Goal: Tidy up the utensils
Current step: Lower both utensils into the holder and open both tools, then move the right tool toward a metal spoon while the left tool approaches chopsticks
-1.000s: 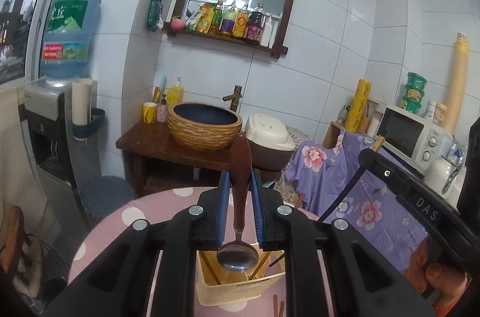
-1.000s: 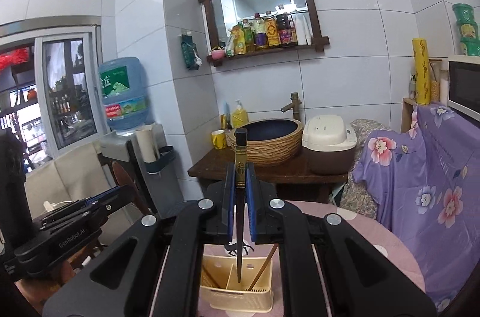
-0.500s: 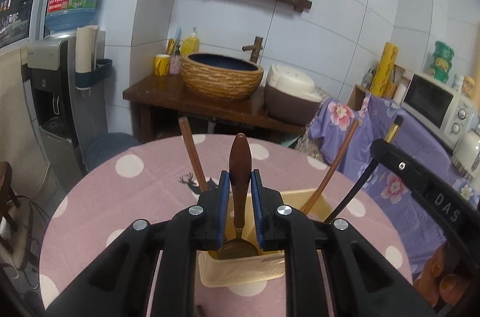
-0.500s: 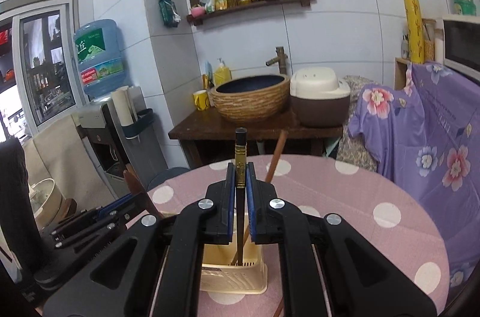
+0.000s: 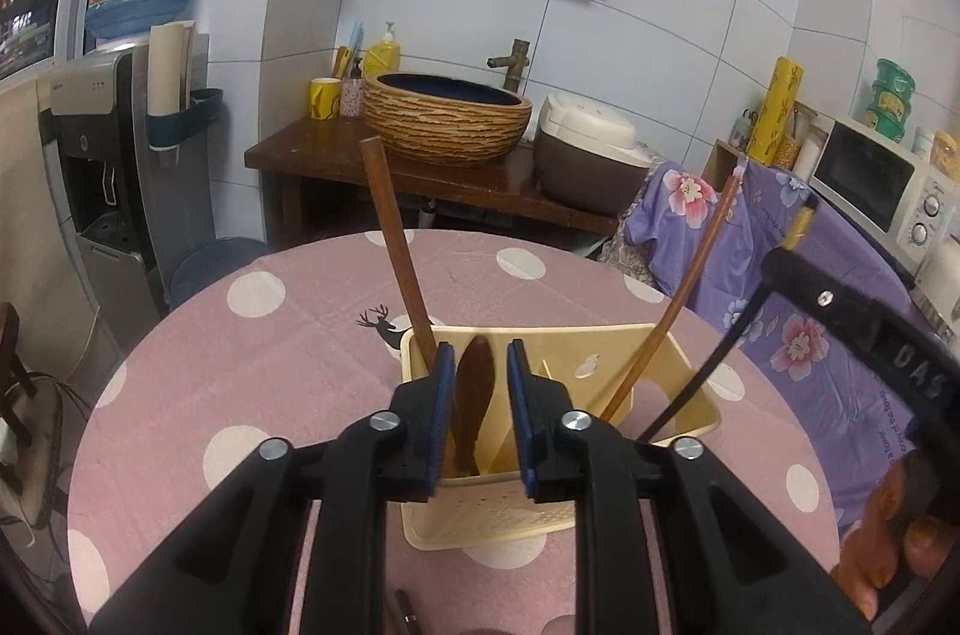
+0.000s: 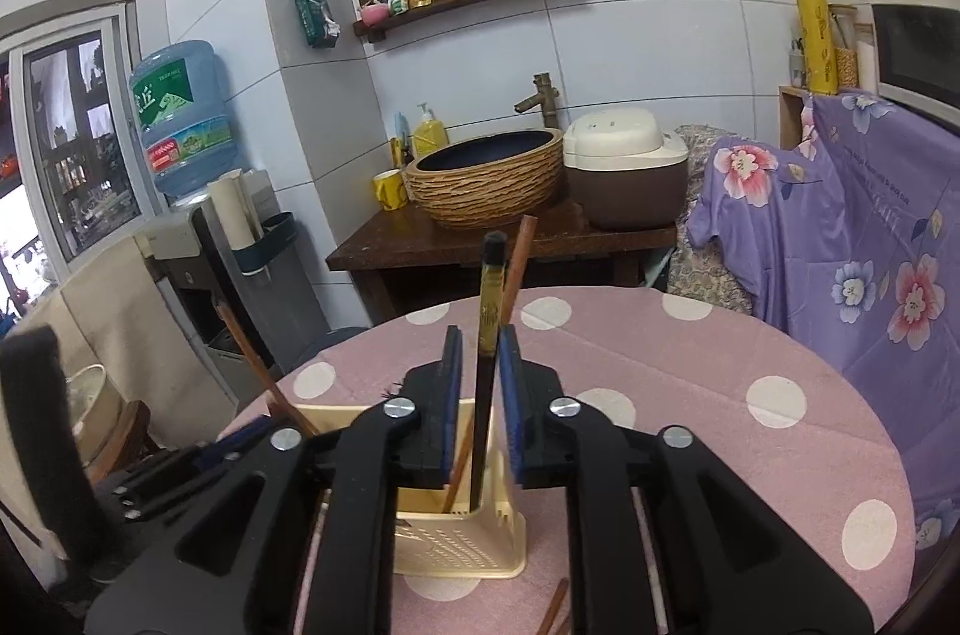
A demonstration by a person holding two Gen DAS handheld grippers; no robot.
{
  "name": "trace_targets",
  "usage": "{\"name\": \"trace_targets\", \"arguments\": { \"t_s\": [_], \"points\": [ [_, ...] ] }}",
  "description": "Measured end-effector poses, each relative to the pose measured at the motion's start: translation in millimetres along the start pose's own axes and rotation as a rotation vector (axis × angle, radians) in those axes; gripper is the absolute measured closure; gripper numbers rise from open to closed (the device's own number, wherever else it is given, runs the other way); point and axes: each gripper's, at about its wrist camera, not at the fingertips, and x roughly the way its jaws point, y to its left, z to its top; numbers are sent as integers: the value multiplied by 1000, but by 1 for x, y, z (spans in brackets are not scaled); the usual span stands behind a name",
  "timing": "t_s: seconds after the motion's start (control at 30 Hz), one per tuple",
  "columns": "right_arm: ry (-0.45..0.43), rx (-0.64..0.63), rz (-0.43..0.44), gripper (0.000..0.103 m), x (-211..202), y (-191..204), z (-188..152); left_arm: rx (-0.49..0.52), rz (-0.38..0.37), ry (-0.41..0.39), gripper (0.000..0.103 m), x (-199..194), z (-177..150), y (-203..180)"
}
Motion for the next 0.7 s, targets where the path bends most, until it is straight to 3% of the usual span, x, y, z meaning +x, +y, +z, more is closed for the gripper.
{"name": "trace_targets", "arguments": {
  "t_s": [0.03,0.1,0.17,0.3,0.47,0.6,0.7],
  "points": [
    [0,-4,3,67,-1,-1,-3,7,0,-8,69,-5,-1,-1],
    [-12,5,7,55,-6,-4,-7,12,-2,-29,52,-18,-3,1],
    [-28,-9,-1,55,-15,-5,-12,7,-12,-44,45,-34,-9,6],
    [-42,-68,19,50,-41,-1,-29,-17,-1,-56,21,-63,-32,24],
    [51,-192,136,45,-63,14,-74,-42,45,55,14,-75,-78,55],
    [237,-280,259,45,-57,26,-124,-64,62,130,14,-80,-117,75],
    [341,-350,297,45,-48,33,-155,-78,74,169,14,-81,-138,83]
  ]
}}
